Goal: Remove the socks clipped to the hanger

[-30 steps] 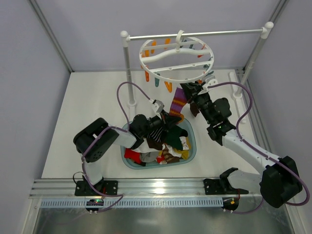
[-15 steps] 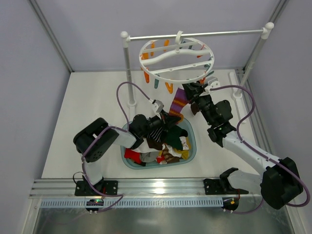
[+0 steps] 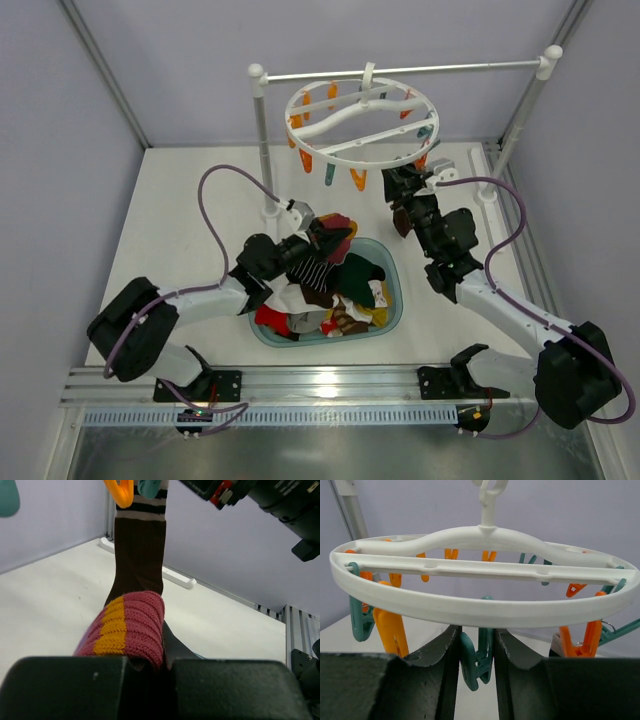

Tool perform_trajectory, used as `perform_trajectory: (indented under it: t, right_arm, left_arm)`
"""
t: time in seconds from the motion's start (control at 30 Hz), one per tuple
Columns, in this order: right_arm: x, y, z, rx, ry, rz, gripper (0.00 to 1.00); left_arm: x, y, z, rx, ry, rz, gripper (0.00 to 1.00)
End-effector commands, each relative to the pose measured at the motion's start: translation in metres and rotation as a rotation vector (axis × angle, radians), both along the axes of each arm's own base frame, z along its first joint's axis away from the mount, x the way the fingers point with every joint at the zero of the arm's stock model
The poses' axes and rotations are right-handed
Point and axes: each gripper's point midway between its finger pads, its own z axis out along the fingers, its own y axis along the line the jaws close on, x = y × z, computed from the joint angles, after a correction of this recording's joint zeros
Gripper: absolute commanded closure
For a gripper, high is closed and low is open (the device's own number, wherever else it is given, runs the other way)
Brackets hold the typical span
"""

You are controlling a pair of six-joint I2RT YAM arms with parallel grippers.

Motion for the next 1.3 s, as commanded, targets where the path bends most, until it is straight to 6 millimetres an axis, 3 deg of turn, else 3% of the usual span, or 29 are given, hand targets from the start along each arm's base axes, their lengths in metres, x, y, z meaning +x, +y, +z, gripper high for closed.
perform_trajectory:
  t: [0.0, 0.03, 0.07, 0.17, 0.23, 0.33, 0.37, 0.5, 0.63, 0.87, 0.9, 0.97, 1.0, 1.03, 1.13, 1.17, 1.2, 1.23, 1.27]
  right_arm:
    - [0.002, -0.013, 0.010, 0.054, -0.031, -0.068, 0.68]
    - [0.002, -0.014, 0.003, 0.051, -0.019, -0.073, 0.60]
    - [0.003, -0.015, 0.002, 0.055, -0.019, -0.080, 0.42]
    - [0.005, -0.019, -0.007, 0.063, 0.007, -0.104, 0.10]
    - [0.007, -0.022, -0.011, 0.059, 0.024, -0.120, 0.02]
    - [0.008, -0.023, -0.020, 0.081, 0.054, -0.125, 0.00]
    - [0.009, -0.025, -0.023, 0.087, 0.058, -0.136, 0.00]
    - [0.011, -0.030, -0.035, 0.093, 0.085, -0.165, 0.00]
    - [0.008, -0.033, -0.042, 0.096, 0.101, -0.168, 0.00]
    - [-0.003, -0.040, -0.046, 0.107, 0.100, -0.173, 0.00]
    - [-0.005, -0.041, -0.047, 0.108, 0.100, -0.174, 0.00]
    - [-0.009, -0.045, -0.045, 0.115, 0.092, -0.178, 0.00]
    - [-0.010, -0.046, -0.046, 0.114, 0.093, -0.179, 0.00]
    - [-0.012, -0.047, -0.045, 0.117, 0.089, -0.179, 0.00]
    - [-0.016, -0.049, -0.045, 0.120, 0.086, -0.182, 0.00]
    - [-0.017, -0.051, -0.044, 0.123, 0.082, -0.185, 0.00]
    - [-0.017, -0.052, -0.044, 0.124, 0.082, -0.189, 0.00]
    - [-0.018, -0.053, -0.047, 0.119, 0.089, -0.193, 0.00]
    - [-0.019, -0.055, -0.044, 0.124, 0.083, -0.200, 0.00]
  left_arm:
    - [-0.005, 0.014, 0.010, 0.068, -0.023, 0.033, 1.00]
    - [-0.007, 0.015, 0.011, 0.083, -0.029, 0.034, 1.00]
    - [-0.010, 0.016, 0.013, 0.091, -0.027, 0.029, 1.00]
    - [-0.024, 0.019, 0.017, 0.118, -0.015, 0.010, 1.00]
    - [-0.039, 0.019, 0.022, 0.130, -0.031, 0.007, 1.00]
    - [-0.045, 0.028, 0.018, 0.187, -0.026, 0.078, 1.00]
    - [-0.056, 0.027, 0.030, 0.183, -0.056, 0.075, 1.00]
    - [-0.076, 0.038, 0.043, 0.184, -0.047, 0.089, 1.00]
    - [-0.079, 0.050, 0.028, 0.178, 0.002, 0.124, 1.00]
    - [-0.068, 0.059, -0.039, 0.235, 0.105, 0.208, 1.00]
    - [-0.066, 0.058, -0.041, 0.224, 0.106, 0.214, 1.00]
    - [-0.065, 0.056, -0.069, 0.258, 0.146, 0.219, 1.00]
    - [-0.064, 0.053, -0.068, 0.233, 0.142, 0.212, 1.00]
    - [-0.064, 0.049, -0.092, 0.274, 0.179, 0.206, 1.00]
    - [-0.059, 0.041, -0.114, 0.286, 0.207, 0.213, 1.00]
    - [-0.057, 0.038, -0.138, 0.326, 0.241, 0.217, 1.00]
    - [-0.057, 0.035, -0.145, 0.327, 0.250, 0.213, 1.00]
    - [-0.056, 0.028, -0.137, 0.278, 0.232, 0.193, 1.00]
    - [-0.059, 0.026, -0.155, 0.297, 0.253, 0.184, 1.00]
